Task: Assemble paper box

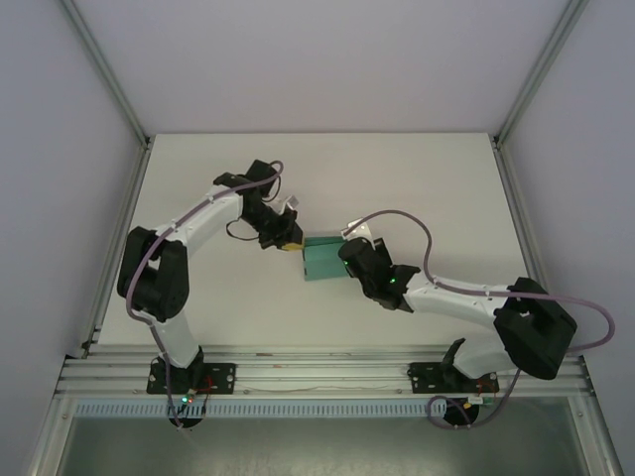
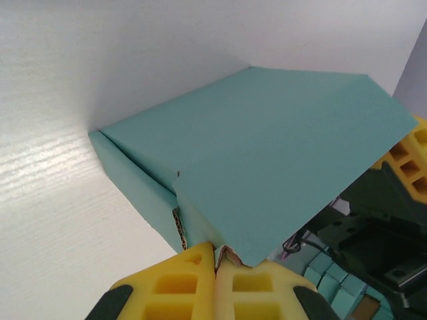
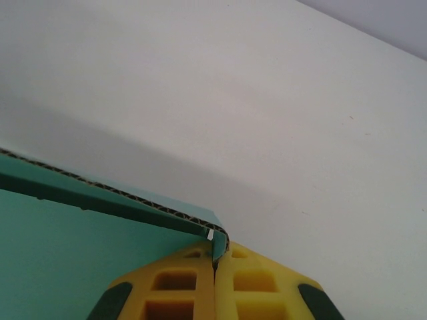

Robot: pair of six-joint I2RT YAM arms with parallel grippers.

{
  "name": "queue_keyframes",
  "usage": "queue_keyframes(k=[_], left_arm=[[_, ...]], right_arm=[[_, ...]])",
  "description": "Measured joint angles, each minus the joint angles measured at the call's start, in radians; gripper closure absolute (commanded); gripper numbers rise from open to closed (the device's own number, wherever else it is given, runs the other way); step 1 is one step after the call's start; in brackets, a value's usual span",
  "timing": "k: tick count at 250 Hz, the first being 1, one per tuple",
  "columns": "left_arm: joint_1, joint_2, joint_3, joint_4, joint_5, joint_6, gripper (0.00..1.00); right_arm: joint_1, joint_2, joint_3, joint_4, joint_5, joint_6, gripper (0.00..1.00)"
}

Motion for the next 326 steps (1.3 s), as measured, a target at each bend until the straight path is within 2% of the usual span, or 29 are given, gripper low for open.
queue_keyframes(k=[71, 117, 183, 201, 227, 239, 258, 292, 326], left_arm=[[-0.139, -0.130, -0.144, 0.138, -0.214, 0.010, 1.00], [-0.190, -0.159, -0.211, 0.209, -0.293, 0.008, 1.00], [-0.198, -0.159, -0.227, 0.267, -0.331, -0.002, 1.00], [-0.198, -0.155, -0.222, 0.275, -0.338, -0.001, 1.00], [-0.203, -0.143, -0.206, 0.298, -0.350, -0.001, 1.00], [-0.204, -0.132, -0.197, 0.311, -0.353, -0.001, 1.00], [-0.206, -0.119, -0.186, 0.323, -0.358, -0.001, 1.00], [-0.207, -0.111, -0.177, 0.325, -0.359, 0.010, 1.00], [-0.206, -0.095, -0.158, 0.323, -0.359, 0.022, 1.00]], right_arm=[[0.000, -0.056, -0.084, 0.079, -0.002, 0.005, 1.00], [0.000, -0.070, -0.098, 0.086, -0.011, 0.022, 0.99], [-0.029, -0.070, -0.063, 0.003, -0.021, 0.117, 0.70], [-0.063, -0.080, -0.042, -0.044, -0.066, 0.144, 0.56], [-0.110, -0.124, -0.030, -0.113, -0.158, 0.164, 0.44], [-0.119, -0.153, -0.030, -0.144, -0.200, 0.157, 0.33], [-0.125, -0.199, -0.030, -0.171, -0.252, 0.140, 0.21], [-0.181, -0.267, -0.005, -0.187, -0.358, 0.135, 0.16], [-0.286, -0.246, 0.099, -0.191, -0.436, 0.165, 0.17]])
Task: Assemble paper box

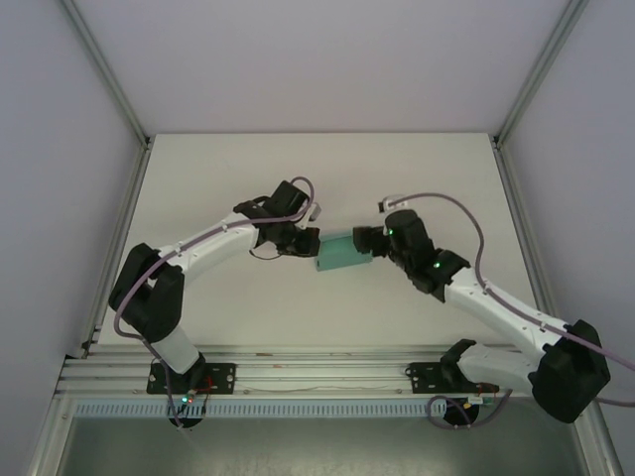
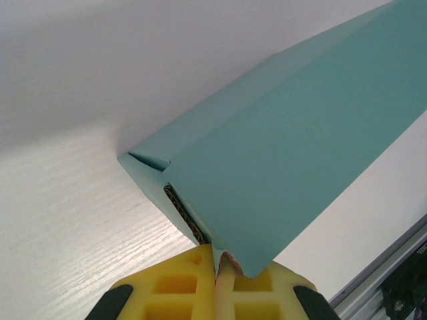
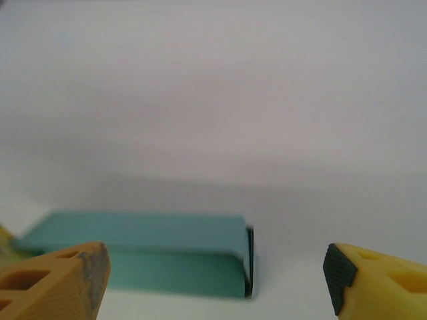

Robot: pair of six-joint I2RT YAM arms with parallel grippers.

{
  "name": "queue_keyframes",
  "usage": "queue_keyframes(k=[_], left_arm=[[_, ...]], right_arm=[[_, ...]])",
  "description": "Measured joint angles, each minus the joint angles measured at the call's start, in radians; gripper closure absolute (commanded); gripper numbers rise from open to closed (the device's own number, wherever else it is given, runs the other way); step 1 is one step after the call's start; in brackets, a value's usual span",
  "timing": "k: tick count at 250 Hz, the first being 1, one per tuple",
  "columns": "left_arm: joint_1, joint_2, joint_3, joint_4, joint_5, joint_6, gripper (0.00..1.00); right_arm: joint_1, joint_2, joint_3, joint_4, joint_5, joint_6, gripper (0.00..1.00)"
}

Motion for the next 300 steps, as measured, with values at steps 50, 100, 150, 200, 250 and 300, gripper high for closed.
queue_keyframes(k=[50, 100, 150, 200, 250, 300], left_arm=[[0.000, 0.024, 0.031, -0.010, 0.000, 0.015, 1.00], [0.000, 0.028, 0.041, -0.024, 0.000, 0.031, 1.00], [0.000, 0.039, 0.063, -0.050, 0.000, 0.042, 0.80], [0.005, 0.038, 0.071, -0.112, -0.020, 0.064, 0.48], [0.014, 0.011, 0.086, -0.184, -0.007, 0.053, 0.00], [0.114, -0.014, 0.092, -0.113, 0.054, -0.016, 0.00]], right_arm=[[-0.117, 0.163, 0.142, -0.002, -0.082, 0.067, 0.33], [-0.199, 0.298, 0.077, 0.030, -0.225, 0.119, 0.43], [-0.203, 0.304, -0.027, 0.210, -0.287, 0.171, 0.58], [-0.206, 0.290, -0.133, 0.403, -0.320, 0.217, 0.64], [-0.206, 0.280, -0.226, 0.568, -0.333, 0.226, 0.67], [-0.206, 0.278, -0.271, 0.661, -0.342, 0.213, 0.72]])
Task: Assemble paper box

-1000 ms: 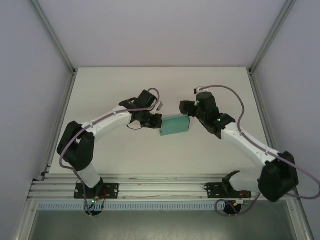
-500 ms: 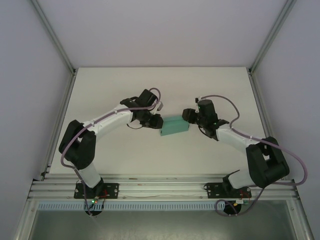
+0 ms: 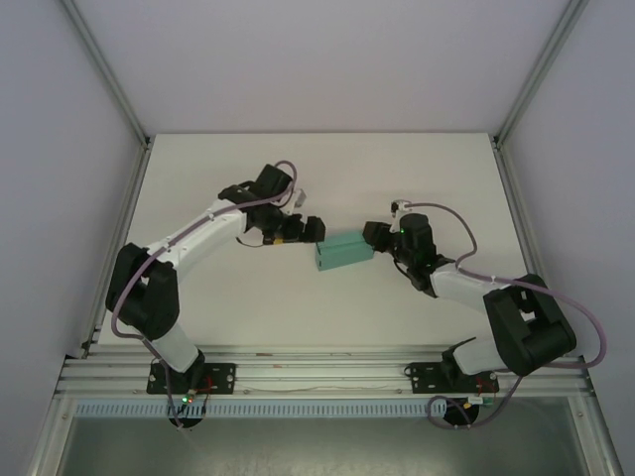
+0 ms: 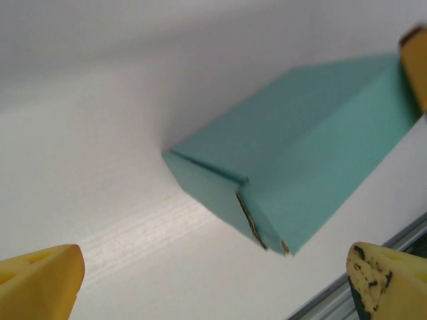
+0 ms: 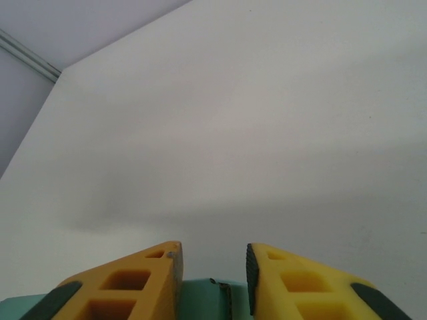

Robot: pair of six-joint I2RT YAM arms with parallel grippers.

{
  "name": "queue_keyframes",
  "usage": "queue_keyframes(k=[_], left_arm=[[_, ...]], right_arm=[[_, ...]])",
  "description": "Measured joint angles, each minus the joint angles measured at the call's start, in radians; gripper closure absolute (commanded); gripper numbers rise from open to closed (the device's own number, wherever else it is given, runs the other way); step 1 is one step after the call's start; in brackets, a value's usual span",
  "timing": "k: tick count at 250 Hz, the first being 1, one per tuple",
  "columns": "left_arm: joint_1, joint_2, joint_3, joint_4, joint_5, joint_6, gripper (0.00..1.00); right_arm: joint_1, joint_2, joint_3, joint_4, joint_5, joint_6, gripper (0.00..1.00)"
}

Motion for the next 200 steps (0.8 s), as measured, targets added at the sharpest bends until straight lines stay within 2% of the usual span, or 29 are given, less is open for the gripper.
queue_keyframes(k=[14, 56, 79, 131, 157, 200], left_arm=[[0.016, 0.000, -0.008, 0.044, 0.010, -0.019, 0.01], [0.018, 0.000, -0.096, 0.184, 0.064, -0.069, 0.24], [0.018, 0.000, -0.188, 0.264, 0.094, -0.087, 0.31], [0.022, -0.005, -0.328, 0.480, 0.217, -0.121, 0.34], [0.026, -0.008, -0.370, 0.561, 0.247, -0.120, 0.39], [0.026, -0.008, -0.412, 0.654, 0.269, -0.089, 0.39]], right_arm=[[0.000, 0.003, -0.005, 0.015, -0.003, -0.003, 0.74], [0.000, 0.017, -0.005, 0.042, -0.010, -0.008, 0.77], [0.000, 0.019, -0.006, 0.048, -0.009, -0.007, 0.78], [-0.002, 0.043, -0.009, 0.090, -0.009, -0.006, 0.80], [-0.004, 0.062, -0.015, 0.134, -0.010, 0.004, 0.81], [-0.005, 0.082, -0.030, 0.195, -0.009, 0.013, 0.84]])
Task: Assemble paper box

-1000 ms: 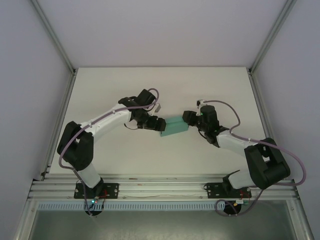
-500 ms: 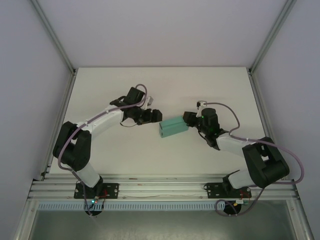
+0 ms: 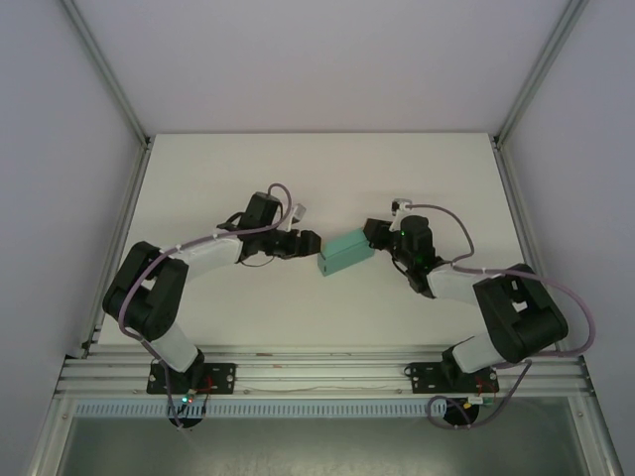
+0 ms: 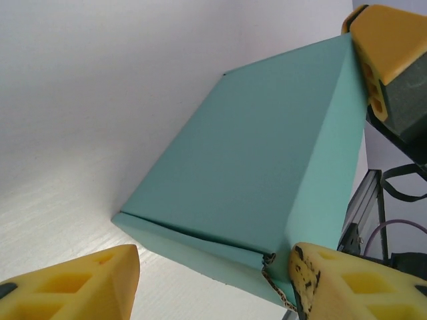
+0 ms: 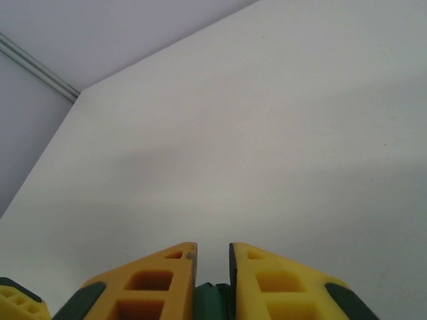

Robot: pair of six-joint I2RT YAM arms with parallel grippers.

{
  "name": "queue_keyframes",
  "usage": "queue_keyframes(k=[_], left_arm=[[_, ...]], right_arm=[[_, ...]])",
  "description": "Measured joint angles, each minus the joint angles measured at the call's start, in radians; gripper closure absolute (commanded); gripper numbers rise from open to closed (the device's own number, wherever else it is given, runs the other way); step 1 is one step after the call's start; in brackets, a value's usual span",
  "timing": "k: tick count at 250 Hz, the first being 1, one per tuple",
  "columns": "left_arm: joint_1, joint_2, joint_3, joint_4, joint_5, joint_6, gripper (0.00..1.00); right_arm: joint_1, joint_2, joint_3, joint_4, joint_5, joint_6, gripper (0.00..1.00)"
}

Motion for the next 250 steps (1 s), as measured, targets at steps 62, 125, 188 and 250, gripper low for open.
queue_keyframes(k=[62, 125, 188, 250], left_arm=[[-0.064, -0.028, -0.057, 0.119, -0.102, 0.099, 0.57], [-0.135, -0.091, -0.152, 0.265, -0.309, 0.178, 0.65], [-0.168, -0.108, -0.182, 0.343, -0.479, 0.222, 0.66], [-0.180, -0.118, -0.178, 0.340, -0.540, 0.225, 0.62]], right_arm=[[-0.008, 0.031, -0.051, 0.140, 0.000, 0.003, 0.95], [-0.010, 0.077, -0.074, 0.241, 0.003, 0.004, 1.00], [-0.010, 0.087, -0.075, 0.272, 0.015, 0.020, 1.00], [-0.006, 0.002, -0.061, 0.133, 0.023, 0.021, 0.90]])
